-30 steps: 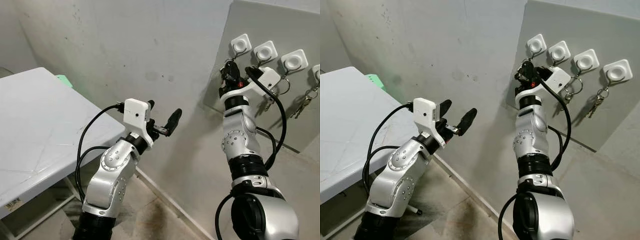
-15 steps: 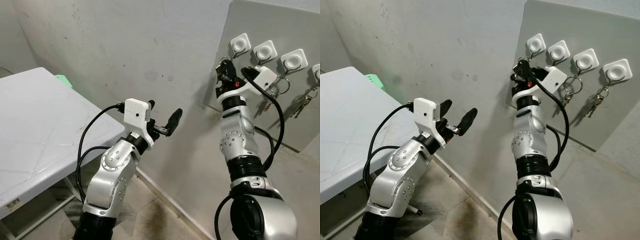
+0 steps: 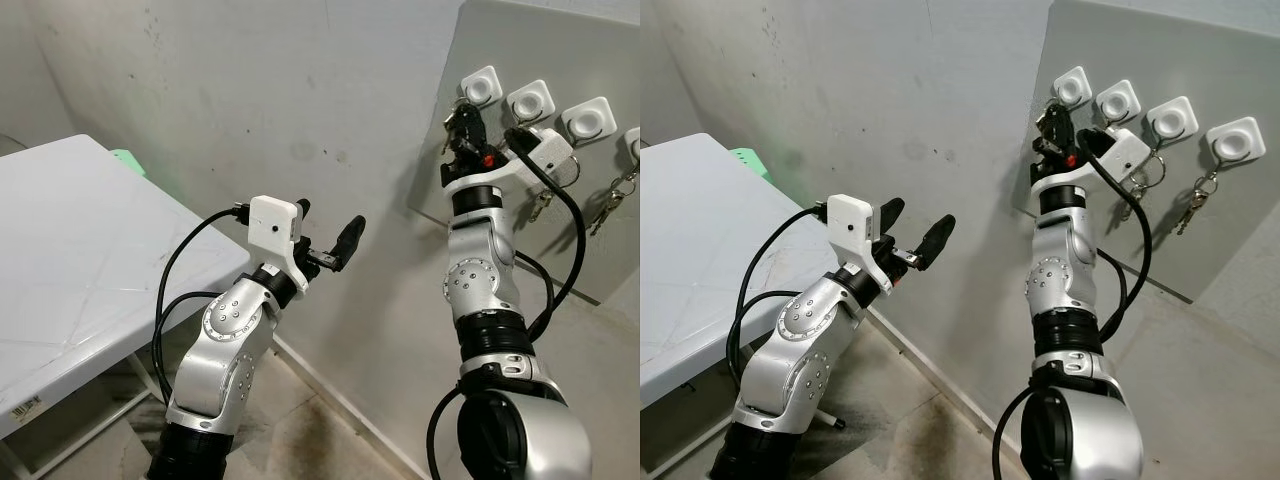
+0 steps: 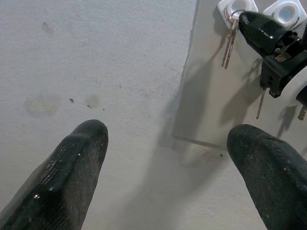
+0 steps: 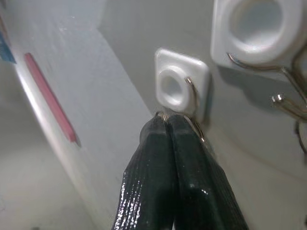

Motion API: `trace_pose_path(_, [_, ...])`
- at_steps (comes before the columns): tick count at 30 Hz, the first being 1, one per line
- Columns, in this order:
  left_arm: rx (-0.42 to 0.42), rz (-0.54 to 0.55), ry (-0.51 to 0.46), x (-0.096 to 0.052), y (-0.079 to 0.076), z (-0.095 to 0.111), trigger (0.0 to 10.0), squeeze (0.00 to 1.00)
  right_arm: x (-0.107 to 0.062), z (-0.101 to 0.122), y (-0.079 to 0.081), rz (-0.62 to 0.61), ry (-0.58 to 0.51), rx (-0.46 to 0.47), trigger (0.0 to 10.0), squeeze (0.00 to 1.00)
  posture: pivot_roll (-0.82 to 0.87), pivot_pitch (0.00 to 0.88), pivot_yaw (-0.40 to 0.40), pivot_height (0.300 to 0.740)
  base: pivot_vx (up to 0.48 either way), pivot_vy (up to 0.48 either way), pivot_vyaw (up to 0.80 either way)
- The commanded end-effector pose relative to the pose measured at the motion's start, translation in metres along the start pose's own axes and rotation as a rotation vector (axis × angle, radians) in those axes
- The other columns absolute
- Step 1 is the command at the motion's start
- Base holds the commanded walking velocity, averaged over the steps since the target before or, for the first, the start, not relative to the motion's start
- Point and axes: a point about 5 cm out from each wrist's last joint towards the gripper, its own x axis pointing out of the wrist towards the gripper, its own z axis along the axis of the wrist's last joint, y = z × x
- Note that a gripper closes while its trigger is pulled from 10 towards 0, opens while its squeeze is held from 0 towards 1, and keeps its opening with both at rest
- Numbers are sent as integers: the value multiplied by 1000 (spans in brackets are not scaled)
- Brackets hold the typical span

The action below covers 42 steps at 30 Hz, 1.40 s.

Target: Hang keys on a hook

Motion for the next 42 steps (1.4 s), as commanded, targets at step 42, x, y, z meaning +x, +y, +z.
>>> trace_pose_path(42, [-11,1,-9,2,-5,7,10000,0,-10,-20,19,-50,68,344,10000,0,35,4,-40,740,0,0,0])
